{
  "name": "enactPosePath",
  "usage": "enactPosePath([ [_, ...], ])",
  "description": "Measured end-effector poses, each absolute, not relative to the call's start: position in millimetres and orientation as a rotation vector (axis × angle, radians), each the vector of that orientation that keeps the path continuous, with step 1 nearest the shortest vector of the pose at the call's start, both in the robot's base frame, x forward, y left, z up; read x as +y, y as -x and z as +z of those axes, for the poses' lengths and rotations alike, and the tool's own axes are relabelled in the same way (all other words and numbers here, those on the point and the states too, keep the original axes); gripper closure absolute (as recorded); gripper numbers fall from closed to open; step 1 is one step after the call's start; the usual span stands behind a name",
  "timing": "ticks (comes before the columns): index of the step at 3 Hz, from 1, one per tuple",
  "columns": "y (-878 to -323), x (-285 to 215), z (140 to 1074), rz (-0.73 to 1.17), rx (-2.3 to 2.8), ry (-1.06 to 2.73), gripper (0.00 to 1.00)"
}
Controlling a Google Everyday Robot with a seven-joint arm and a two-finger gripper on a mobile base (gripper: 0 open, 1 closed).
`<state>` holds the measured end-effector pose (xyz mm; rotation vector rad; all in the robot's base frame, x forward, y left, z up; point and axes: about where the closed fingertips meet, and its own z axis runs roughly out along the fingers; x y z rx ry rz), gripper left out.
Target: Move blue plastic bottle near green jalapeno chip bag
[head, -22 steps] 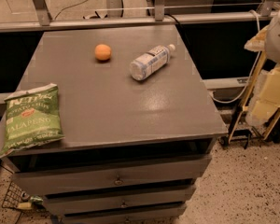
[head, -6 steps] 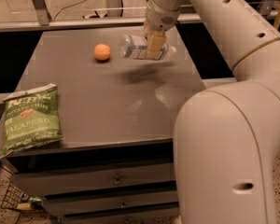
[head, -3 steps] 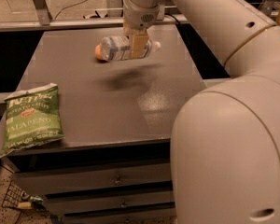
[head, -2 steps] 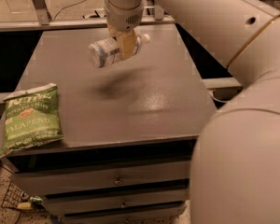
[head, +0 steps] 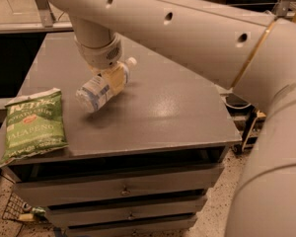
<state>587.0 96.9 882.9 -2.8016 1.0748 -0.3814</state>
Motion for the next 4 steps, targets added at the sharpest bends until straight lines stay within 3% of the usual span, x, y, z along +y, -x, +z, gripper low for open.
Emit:
enactPosePath([
  [2, -552, 122, 840, -0.279, 0.901, 2.967, 0.98],
  [4, -552, 123, 842, -0.281, 0.899, 2.963, 0.53],
])
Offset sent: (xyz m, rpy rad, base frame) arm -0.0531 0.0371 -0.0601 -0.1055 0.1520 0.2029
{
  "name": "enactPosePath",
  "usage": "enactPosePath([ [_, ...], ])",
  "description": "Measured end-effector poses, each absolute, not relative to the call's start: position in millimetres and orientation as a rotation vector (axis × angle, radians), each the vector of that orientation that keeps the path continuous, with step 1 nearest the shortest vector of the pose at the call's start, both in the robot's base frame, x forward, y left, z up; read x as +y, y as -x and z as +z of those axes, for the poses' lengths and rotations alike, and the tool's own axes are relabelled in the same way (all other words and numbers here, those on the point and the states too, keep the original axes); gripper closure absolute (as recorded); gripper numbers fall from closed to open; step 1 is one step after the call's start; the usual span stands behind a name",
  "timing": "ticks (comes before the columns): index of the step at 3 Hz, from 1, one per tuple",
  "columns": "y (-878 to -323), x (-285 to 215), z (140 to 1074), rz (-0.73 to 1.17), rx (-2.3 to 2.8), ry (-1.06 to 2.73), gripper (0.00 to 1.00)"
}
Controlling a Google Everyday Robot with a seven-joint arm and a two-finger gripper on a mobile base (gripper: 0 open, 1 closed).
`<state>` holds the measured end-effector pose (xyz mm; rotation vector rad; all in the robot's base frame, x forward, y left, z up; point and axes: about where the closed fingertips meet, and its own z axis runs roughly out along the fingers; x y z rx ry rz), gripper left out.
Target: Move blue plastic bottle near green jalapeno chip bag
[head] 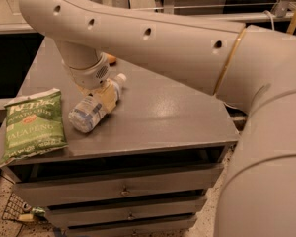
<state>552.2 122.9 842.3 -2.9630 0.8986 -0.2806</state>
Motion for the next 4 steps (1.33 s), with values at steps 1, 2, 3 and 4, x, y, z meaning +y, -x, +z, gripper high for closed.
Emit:
enactPosePath([
  [1, -553, 124, 842, -0.282, 0.897, 2.960, 0.30],
  [2, -553, 123, 843, -0.286, 0.900, 2.954, 0.01],
  [3, -552, 121, 846, -0.289, 0.909, 2.949, 0.00],
  [4, -548, 98, 876, -0.329, 0.977, 2.893, 0.00],
])
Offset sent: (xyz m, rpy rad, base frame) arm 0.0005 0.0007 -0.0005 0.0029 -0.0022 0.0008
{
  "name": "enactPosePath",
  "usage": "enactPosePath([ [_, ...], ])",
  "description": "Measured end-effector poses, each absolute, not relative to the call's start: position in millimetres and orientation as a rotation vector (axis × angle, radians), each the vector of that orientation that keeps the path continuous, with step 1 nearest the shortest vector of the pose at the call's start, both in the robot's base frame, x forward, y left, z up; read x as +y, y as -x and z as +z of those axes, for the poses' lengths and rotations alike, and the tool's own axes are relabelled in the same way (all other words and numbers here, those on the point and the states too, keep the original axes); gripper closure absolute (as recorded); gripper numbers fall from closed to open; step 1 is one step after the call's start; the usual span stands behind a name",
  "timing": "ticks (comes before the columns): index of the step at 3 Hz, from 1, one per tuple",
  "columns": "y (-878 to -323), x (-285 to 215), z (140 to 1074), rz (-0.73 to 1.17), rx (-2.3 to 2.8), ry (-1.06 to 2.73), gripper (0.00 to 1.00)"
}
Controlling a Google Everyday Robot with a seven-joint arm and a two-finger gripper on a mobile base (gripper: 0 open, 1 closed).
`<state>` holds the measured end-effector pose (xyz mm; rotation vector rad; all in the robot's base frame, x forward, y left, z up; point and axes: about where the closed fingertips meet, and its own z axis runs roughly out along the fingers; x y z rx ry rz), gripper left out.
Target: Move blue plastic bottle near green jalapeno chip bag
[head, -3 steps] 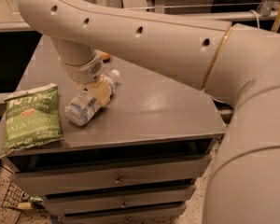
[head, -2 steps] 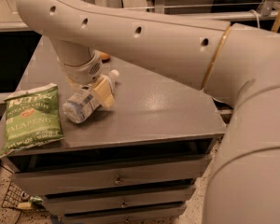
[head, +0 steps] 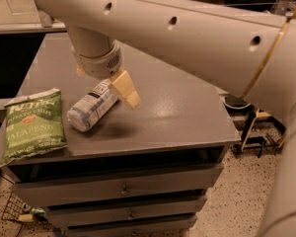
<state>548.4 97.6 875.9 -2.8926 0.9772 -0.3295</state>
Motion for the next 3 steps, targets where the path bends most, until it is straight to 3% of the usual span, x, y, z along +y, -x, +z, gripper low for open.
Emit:
enactPosePath([
  [2, -547, -14, 912, -0.246, 1.255, 2.634, 0.00],
  [3, -543, -31, 912, -0.205, 1.302, 2.591, 0.00],
])
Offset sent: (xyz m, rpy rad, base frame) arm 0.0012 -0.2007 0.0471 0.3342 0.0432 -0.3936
